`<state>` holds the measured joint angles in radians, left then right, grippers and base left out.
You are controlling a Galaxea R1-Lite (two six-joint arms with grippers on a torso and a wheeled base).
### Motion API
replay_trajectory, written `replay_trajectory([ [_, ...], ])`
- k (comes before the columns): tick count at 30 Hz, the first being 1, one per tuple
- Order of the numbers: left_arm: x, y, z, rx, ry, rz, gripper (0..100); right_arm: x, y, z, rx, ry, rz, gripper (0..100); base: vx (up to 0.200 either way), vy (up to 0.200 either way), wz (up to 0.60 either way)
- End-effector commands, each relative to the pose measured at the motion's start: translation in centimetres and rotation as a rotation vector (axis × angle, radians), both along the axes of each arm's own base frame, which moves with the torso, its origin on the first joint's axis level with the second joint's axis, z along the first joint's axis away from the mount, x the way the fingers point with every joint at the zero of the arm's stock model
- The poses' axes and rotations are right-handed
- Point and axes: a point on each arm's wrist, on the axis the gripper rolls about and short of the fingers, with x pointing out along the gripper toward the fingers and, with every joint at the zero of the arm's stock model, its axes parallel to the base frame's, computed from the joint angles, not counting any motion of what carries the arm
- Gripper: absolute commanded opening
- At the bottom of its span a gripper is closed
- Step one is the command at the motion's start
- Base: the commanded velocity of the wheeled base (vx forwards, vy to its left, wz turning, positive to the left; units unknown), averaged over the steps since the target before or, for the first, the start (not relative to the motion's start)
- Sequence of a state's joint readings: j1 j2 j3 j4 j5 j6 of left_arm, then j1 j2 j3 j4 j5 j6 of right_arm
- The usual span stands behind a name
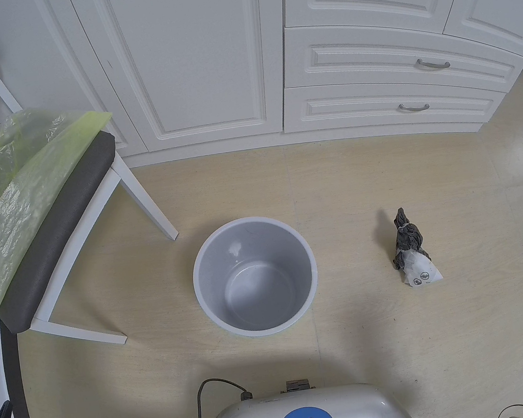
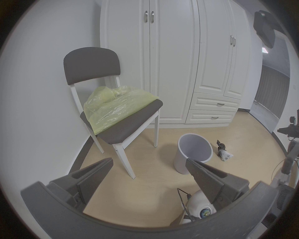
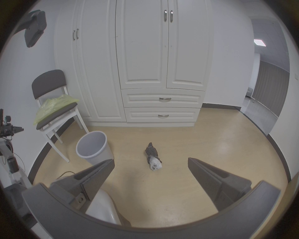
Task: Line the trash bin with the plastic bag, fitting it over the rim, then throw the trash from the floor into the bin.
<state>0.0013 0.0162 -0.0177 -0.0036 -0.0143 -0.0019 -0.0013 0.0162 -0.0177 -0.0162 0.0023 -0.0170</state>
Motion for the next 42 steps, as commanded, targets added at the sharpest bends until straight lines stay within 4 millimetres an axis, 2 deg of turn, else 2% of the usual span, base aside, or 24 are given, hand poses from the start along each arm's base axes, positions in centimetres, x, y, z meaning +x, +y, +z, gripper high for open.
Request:
replay_trajectory([
  [1, 0.0, 0.0, -0.5, -0.027, -0.001, 0.013, 100, -0.8, 0.0, 2.5, 0.156, -0.158, 0.020, 100, 0.000, 0.000, 0.00],
  [2, 0.0, 0.0, -0.5, -0.027, -0.001, 0.013, 100, -0.8, 0.0, 2.5, 0.156, -0.158, 0.020, 100, 0.000, 0.000, 0.00],
  [3, 0.0, 0.0, -0.4, -0.046, -0.004, 0.020, 100, -1.4, 0.0, 3.9, 0.249, -0.214, 0.041, 100, 0.000, 0.000, 0.00],
  [4, 0.0, 0.0, -0.5, -0.050, -0.002, 0.022, 100, -1.8, 0.0, 4.5, 0.260, -0.208, 0.042, 100, 0.000, 0.000, 0.00],
  [8, 0.0, 0.0, -0.4, -0.046, -0.007, 0.020, 100, -1.6, 0.0, 3.6, 0.204, -0.126, 0.034, 100, 0.000, 0.000, 0.00],
  [9, -0.2, 0.0, 0.4, -0.055, -0.056, 0.016, 100, -1.6, 0.0, 3.6, 0.202, -0.120, 0.043, 100, 0.000, 0.000, 0.00],
  [11, -1.2, 0.0, 3.9, -0.105, -0.251, -0.012, 100, -1.7, 0.1, 3.7, 0.195, -0.122, 0.070, 100, 0.000, 0.000, 0.00],
  [13, -1.9, 0.0, 6.5, -0.169, -0.321, -0.084, 100, -1.7, 0.1, 4.1, 0.178, -0.124, 0.083, 100, 0.000, 0.000, 0.00],
  [16, -1.3, 0.0, 6.9, -0.138, -0.237, -0.094, 100, -1.7, 0.1, 4.7, 0.131, -0.117, 0.085, 100, 0.000, 0.000, 0.00],
  [18, -0.5, 0.0, 7.7, -0.098, -0.129, -0.038, 100, -1.2, 0.1, 5.4, 0.075, -0.065, 0.083, 100, 0.000, 0.000, 0.00],
  [23, 3.3, 0.2, 12.5, -0.049, 0.059, 0.094, 100, 0.3, 0.1, 6.8, -0.018, 0.118, 0.087, 100, 0.000, 0.000, 0.00],
  [25, 3.7, 0.2, 12.7, -0.043, 0.075, 0.100, 100, 0.4, 0.1, 6.9, -0.024, 0.135, 0.091, 100, 0.000, 0.000, 0.00],
  [26, 5.9, 0.3, 13.7, 0.002, 0.138, 0.145, 100, 1.1, 0.1, 7.9, -0.046, 0.181, 0.099, 100, 0.000, 0.000, 0.00],
  [29, 7.5, 0.4, 14.2, 0.028, 0.184, 0.180, 100, 2.1, 0.1, 9.5, -0.066, 0.197, 0.099, 100, 0.000, 0.000, 0.00],
  [34, 8.9, 0.4, 14.6, 0.050, 0.202, 0.183, 100, 3.2, 0.2, 12.1, -0.063, 0.191, 0.094, 100, 0.000, 0.000, 0.00],
  [35, 8.9, 0.4, 14.6, 0.050, 0.202, 0.183, 100, 3.2, 0.2, 12.1, -0.063, 0.191, 0.094, 100, 0.000, 0.000, 0.00],
  [36, 9.2, 0.4, 14.6, 0.060, 0.207, 0.180, 100, 3.7, 0.2, 13.1, -0.057, 0.188, 0.088, 100, 0.000, 0.000, 0.00],
  [42, 9.6, 0.3, 13.1, 0.067, 0.216, 0.167, 100, 5.3, 0.2, 14.7, -0.037, 0.194, 0.100, 100, 0.000, 0.000, 0.00],
])
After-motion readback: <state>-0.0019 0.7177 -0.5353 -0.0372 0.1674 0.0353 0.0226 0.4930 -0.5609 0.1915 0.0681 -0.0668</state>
